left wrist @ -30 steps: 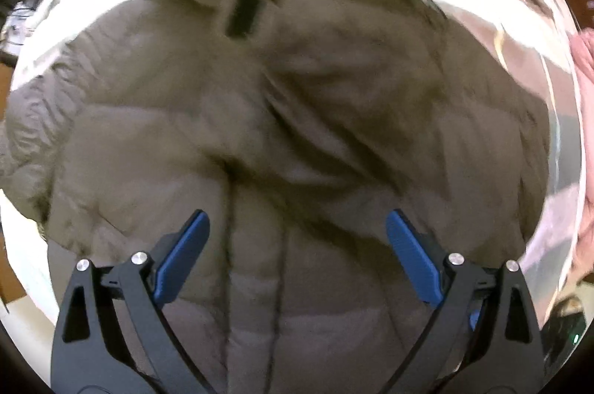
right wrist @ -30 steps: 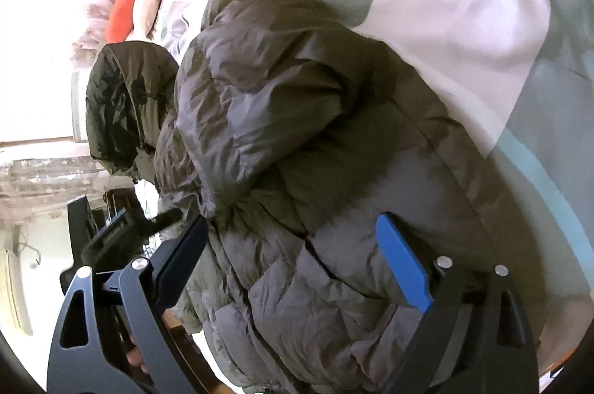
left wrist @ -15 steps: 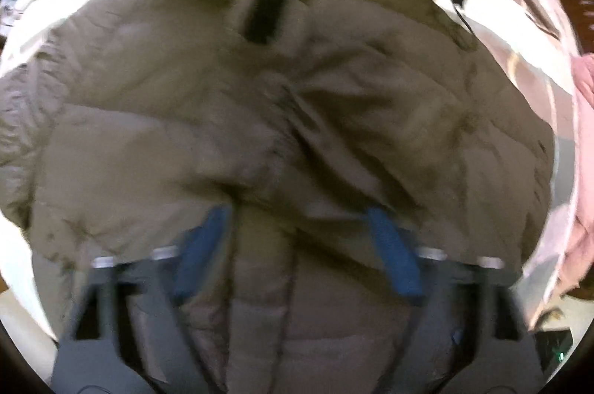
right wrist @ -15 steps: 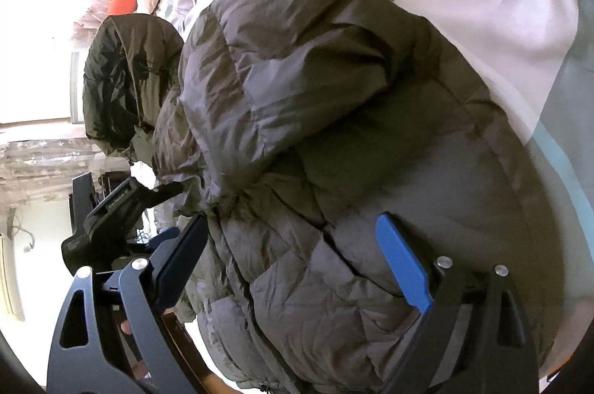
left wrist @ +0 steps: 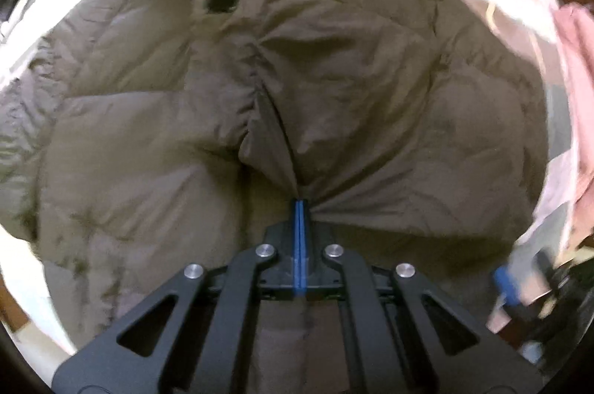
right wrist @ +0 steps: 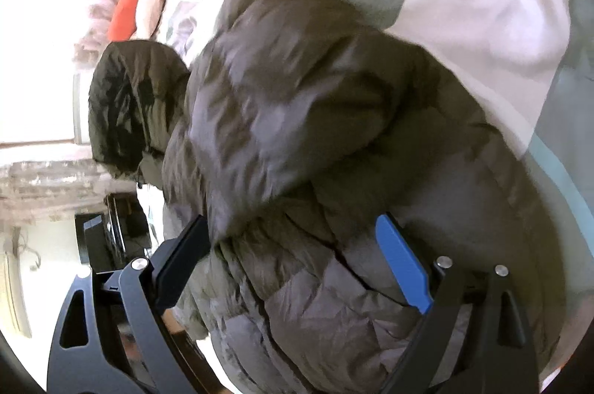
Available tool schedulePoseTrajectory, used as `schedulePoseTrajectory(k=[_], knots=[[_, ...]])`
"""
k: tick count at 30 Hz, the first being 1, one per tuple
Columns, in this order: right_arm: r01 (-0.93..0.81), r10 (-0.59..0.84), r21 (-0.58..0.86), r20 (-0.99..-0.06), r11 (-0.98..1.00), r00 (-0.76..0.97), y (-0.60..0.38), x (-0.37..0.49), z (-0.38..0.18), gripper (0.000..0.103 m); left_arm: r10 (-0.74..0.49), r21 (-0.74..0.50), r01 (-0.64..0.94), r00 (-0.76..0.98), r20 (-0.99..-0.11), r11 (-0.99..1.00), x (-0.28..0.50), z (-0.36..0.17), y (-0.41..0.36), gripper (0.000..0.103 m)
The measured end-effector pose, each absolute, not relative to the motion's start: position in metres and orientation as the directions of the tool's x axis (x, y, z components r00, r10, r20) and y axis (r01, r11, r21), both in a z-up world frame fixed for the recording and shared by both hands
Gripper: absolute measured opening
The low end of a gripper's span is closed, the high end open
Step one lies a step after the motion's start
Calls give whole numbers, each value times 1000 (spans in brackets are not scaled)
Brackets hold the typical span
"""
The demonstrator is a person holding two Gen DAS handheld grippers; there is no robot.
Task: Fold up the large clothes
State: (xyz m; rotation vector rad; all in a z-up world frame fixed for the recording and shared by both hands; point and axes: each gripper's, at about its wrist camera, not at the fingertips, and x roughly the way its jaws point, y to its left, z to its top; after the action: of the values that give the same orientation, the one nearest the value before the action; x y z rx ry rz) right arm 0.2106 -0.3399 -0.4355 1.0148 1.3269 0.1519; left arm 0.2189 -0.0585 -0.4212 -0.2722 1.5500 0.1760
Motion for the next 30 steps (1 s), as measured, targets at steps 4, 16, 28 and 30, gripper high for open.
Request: schedulePoseTrajectory(k=[4, 16, 28, 30], knots=[[455, 612, 669, -736, 588, 291, -339, 211, -439, 92, -37, -30, -274, -20, -999, 961, 206, -424, -53, 0], [474, 652, 693, -704, 543, 282, -323, 215, -450, 92, 36, 54, -353, -58, -998, 934, 178, -415, 11, 0], [476, 638, 677, -721, 562, 272, -324, 211, -452, 92, -148, -174, -266, 115, -982, 948, 222, -385, -12, 83], [477, 640, 687, -712, 548, 289, -325, 212, -450, 92, -158, -176, -253, 90, -983, 951, 228, -393, -23, 82]])
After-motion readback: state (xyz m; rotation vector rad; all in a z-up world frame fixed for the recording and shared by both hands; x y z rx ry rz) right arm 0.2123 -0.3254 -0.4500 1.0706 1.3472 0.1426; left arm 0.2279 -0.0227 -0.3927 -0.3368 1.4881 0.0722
